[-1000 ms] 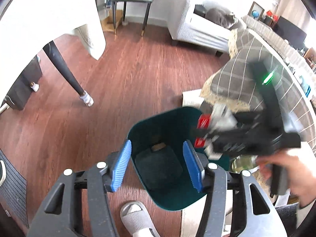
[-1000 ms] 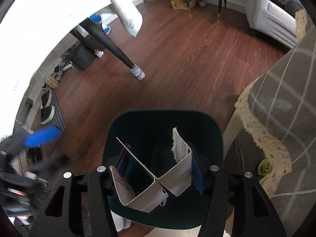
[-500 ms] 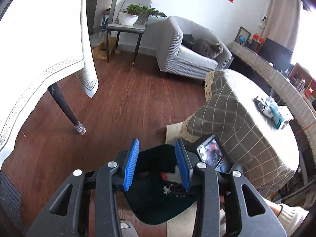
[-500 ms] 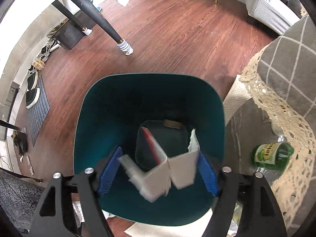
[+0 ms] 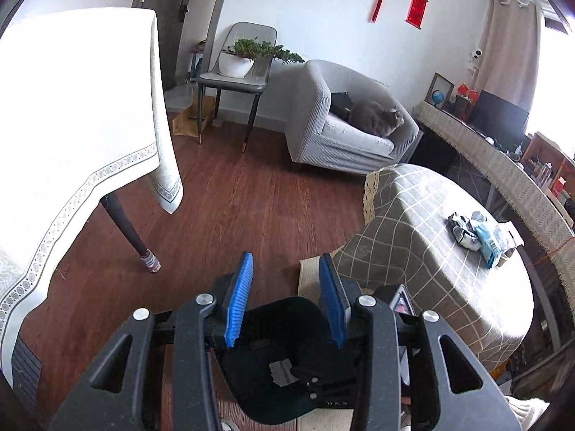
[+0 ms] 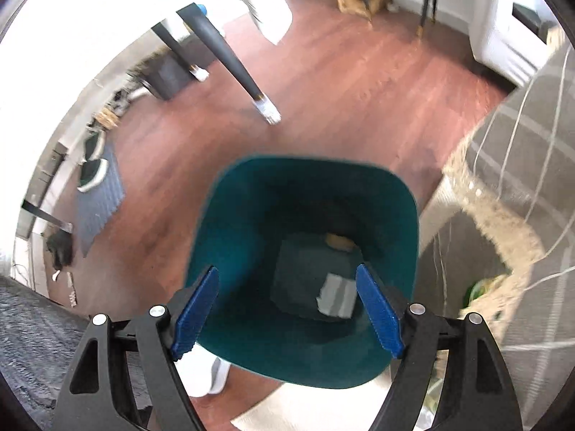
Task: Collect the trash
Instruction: 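Move both tools back over the table toward the remaining trash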
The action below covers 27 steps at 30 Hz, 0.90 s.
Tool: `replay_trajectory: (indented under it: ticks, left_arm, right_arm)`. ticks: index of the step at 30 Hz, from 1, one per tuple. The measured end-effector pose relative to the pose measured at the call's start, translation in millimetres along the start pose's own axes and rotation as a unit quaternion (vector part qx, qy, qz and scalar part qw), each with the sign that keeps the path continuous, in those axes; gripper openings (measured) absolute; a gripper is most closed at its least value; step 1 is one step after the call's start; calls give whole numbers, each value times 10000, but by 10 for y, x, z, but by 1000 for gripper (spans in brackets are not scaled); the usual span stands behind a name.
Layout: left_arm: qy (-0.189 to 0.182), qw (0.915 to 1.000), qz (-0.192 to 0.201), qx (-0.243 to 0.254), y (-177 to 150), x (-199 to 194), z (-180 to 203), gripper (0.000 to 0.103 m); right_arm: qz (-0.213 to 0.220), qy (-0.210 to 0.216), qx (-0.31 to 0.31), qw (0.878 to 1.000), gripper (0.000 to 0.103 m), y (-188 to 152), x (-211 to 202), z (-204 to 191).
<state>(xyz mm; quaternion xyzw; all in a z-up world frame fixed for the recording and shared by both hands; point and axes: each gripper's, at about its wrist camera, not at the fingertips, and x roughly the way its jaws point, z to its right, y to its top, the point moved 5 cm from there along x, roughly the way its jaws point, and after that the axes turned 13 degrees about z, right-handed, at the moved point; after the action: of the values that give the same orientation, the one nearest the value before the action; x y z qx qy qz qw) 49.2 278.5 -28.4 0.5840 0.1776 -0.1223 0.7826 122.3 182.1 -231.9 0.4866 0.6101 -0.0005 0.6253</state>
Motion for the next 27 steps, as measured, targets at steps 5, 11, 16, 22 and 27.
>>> replay_trajectory:
  ticks: [5, 11, 16, 22, 27]
  left_arm:
    - [67, 9999, 124, 29, 102, -52, 67, 41]
    - [63, 9996, 273, 43, 180, -80, 173, 43]
    - [-30, 9988, 477, 74, 274, -132, 329, 45]
    - [-231, 9981, 530, 221, 315, -122, 661, 47]
    - [-498, 9966, 503, 433, 292, -83, 1071, 50]
  right_arm:
    - [520, 112, -285, 9982, 80, 209, -339, -187]
    - [1147, 226, -422, 9922, 80, 463, -803, -269]
    - [1754, 26, -474, 9834, 80, 660, -1276, -209]
    - [2416, -297, -367, 9692, 80, 712, -1859, 26]
    - [2761, -626, -295, 9586, 80, 655, -2285, 297]
